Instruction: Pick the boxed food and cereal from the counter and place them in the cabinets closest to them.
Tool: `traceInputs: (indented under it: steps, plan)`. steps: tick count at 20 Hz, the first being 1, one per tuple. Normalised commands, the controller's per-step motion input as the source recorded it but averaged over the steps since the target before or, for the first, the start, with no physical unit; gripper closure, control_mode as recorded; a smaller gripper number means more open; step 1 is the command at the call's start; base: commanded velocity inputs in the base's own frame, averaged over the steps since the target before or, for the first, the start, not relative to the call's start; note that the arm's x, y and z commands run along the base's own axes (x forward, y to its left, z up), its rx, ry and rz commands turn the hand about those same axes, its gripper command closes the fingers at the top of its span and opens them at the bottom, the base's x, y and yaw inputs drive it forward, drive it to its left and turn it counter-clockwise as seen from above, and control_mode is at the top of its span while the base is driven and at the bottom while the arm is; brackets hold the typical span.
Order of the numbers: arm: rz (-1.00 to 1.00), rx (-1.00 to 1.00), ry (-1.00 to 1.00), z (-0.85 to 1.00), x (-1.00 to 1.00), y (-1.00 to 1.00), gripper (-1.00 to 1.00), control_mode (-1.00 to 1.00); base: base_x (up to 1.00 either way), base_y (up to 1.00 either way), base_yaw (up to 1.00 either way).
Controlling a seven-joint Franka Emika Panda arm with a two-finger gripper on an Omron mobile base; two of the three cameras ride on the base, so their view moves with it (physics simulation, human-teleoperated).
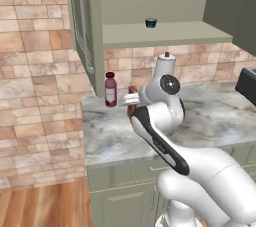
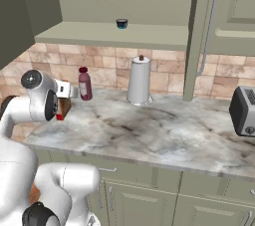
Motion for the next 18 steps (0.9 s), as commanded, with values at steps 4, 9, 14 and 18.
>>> traceInputs:
  steps: [4, 9, 14, 18]
  plan:
    - [0.00, 0.04, 0.03, 0.54, -0.40, -0.06, 1.00, -1.00, 0.00, 0.00, 0.00]
    - [0.00, 0.00, 0.02, 0.56, -0.41, 0.00, 1.00, -1.00, 0.00, 0.00, 0.00]
    - [-0.02, 0.00, 0.00, 0.53, -0.49, -0.01, 1.00, -1.00, 0.00, 0.00, 0.00]
    - [-0.06, 0.00, 0.00, 0.49, -0.51, -0.11, 1.00, -1.00, 0.00, 0.00, 0.00]
